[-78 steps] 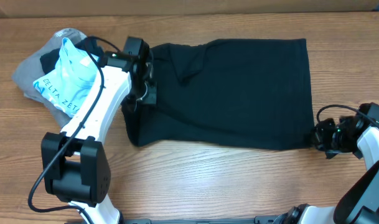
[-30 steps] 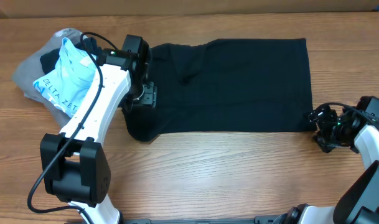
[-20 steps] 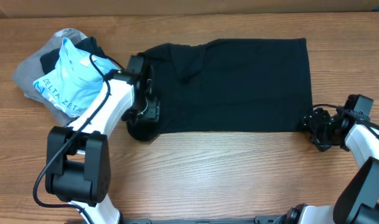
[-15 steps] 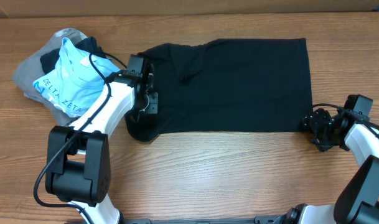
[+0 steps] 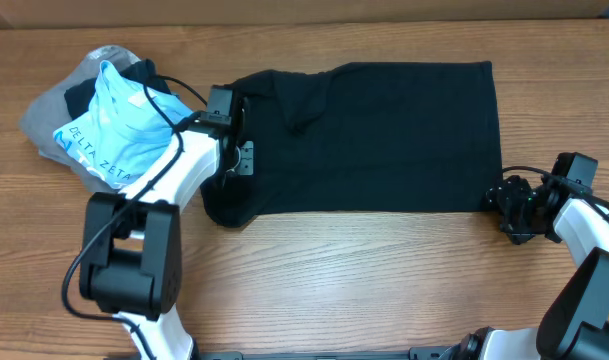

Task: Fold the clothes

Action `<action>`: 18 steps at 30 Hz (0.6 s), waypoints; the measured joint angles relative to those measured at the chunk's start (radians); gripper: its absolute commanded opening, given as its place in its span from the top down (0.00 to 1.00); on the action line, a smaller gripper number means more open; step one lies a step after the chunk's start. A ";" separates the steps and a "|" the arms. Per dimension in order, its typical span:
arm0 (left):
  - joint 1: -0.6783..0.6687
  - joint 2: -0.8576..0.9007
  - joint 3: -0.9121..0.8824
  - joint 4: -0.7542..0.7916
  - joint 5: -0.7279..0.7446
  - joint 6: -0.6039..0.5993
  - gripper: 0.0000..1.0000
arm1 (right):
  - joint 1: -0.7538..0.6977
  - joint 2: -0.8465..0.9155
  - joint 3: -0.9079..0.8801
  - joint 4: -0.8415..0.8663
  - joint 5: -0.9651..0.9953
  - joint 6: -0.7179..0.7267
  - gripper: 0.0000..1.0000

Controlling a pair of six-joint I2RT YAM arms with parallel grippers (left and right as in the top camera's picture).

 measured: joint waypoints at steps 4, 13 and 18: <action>0.000 0.043 0.000 0.005 0.002 -0.007 0.65 | 0.000 0.000 0.000 -0.003 0.000 0.000 0.28; 0.000 0.044 0.018 -0.035 -0.001 -0.030 0.96 | 0.000 0.000 0.000 -0.003 0.000 0.000 0.28; 0.001 0.044 0.066 -0.091 -0.004 -0.030 0.96 | 0.000 0.000 0.000 -0.003 0.000 0.000 0.28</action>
